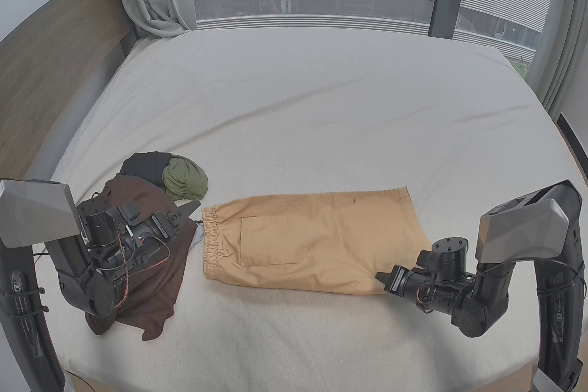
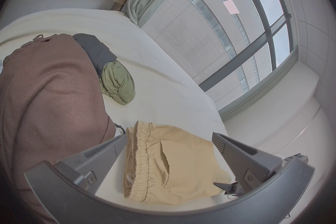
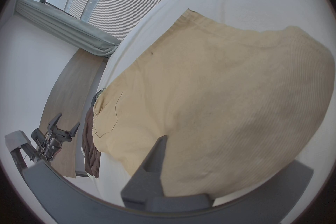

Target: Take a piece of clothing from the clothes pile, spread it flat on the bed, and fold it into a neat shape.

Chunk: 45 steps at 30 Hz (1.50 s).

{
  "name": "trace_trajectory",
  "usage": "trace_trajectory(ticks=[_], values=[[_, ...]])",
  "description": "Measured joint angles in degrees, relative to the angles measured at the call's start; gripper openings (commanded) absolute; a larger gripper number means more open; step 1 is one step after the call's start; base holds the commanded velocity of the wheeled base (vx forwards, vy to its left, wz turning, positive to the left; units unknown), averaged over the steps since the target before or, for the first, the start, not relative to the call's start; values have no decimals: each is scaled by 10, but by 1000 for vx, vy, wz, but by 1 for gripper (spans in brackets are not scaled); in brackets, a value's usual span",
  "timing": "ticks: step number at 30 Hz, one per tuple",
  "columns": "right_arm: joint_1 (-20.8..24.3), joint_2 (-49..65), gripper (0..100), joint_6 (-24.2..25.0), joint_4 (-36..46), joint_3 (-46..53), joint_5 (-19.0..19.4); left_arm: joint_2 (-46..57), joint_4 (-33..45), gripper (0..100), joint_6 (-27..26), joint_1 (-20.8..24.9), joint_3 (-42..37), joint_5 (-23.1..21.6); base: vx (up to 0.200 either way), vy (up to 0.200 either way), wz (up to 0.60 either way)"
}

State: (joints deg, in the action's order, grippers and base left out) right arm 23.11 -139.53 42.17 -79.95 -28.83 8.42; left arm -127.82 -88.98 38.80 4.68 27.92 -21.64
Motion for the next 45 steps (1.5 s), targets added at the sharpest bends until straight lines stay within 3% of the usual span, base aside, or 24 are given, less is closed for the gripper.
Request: trace_trajectory(ticks=[11, 18, 19, 26, 33, 45], values=[[10, 18, 0, -20, -64, 114, -2, -5, 0, 100, 1, 0, 0, -6, 0, 0, 0], [11, 11, 0, -21, -84, 134, -1, -9, 0, 100, 0, 3, -1, -9, 0, 0, 0], [12, 9, 100, -21, -84, 135, -1, -9, 0, 100, 0, 3, -1, -11, 0, 0, 0], [13, 1, 100, -20, -84, 135, -2, -13, 0, 100, 0, 4, 1, -22, 0, 0, 0], [30, 3, 100, -22, -84, 170, 0, -13, 0, 100, -13, 1, -6, -72, 0, 0, 0], [143, 74, 100, -21, -84, 250, 12, -16, 0, 100, -55, -2, -33, -116, 0, 0, 0]])
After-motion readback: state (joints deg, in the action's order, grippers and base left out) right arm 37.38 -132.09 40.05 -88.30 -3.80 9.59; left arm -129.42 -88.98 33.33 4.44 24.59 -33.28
